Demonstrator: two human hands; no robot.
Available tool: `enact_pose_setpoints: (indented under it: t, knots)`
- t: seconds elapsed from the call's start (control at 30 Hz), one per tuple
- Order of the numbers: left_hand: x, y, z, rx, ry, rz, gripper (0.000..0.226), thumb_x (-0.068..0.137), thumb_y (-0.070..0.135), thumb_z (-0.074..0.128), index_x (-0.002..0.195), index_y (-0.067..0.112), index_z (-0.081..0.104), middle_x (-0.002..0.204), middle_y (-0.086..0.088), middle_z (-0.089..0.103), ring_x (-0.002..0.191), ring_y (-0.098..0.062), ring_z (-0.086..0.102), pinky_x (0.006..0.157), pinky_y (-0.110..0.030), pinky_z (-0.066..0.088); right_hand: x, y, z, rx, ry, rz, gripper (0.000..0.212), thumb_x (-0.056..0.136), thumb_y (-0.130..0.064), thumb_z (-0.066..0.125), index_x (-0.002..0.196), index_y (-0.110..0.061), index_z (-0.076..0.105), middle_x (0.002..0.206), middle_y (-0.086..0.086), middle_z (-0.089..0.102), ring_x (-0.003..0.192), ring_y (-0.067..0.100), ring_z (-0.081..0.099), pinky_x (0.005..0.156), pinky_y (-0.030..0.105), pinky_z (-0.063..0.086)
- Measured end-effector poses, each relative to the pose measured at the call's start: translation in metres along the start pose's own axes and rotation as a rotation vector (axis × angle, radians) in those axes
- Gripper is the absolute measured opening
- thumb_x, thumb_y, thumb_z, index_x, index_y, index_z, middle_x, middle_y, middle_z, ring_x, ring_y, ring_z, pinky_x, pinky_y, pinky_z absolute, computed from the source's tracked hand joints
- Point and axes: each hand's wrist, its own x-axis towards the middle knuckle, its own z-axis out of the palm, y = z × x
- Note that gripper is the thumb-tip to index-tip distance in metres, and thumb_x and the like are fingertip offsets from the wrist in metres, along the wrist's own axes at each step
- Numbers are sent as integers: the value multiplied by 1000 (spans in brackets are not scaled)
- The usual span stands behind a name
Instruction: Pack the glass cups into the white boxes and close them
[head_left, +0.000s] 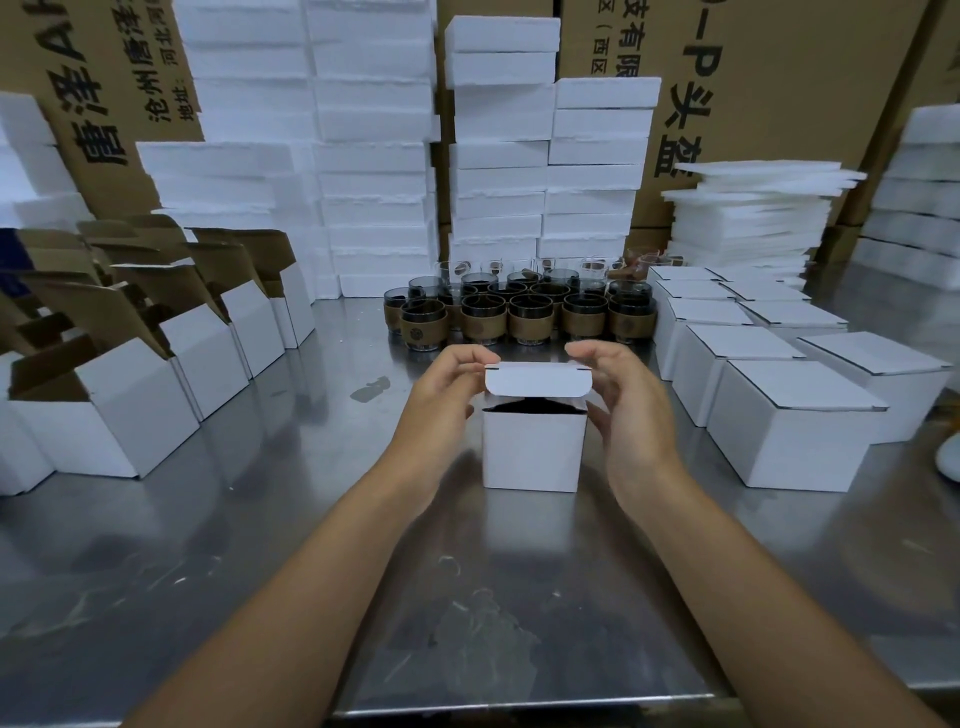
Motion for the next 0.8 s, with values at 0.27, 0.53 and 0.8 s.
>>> enact_pose_setpoints:
  t: [0.27,0.53,0.8]
  knots:
    - [-7,0,1,13,-64,86,52,69,67,50,92,21,57,98,8,62,84,4,58,71,-9,44,-8,10,1,-197,-161,-170,33,75,-54,65,98,-29,61,112,-4,60,99,7,58,80,22,44]
    - [-8,3,2,11,-24,146,36,71,53,55,87,20,56,85,8,62,63,11,56,51,-3,39,-8,10,1,-192,-165,-175,43,69,-57,59,98,-26,59,107,-3,60,93,12,60,70,22,47]
    - [-6,1,-2,-28,-22,128,29,67,41,64,87,21,57,95,7,65,70,10,61,51,-5,42,-7,18,-1,-318,-162,-289,35,75,-54,54,100,-29,56,109,-11,54,99,4,54,83,25,46]
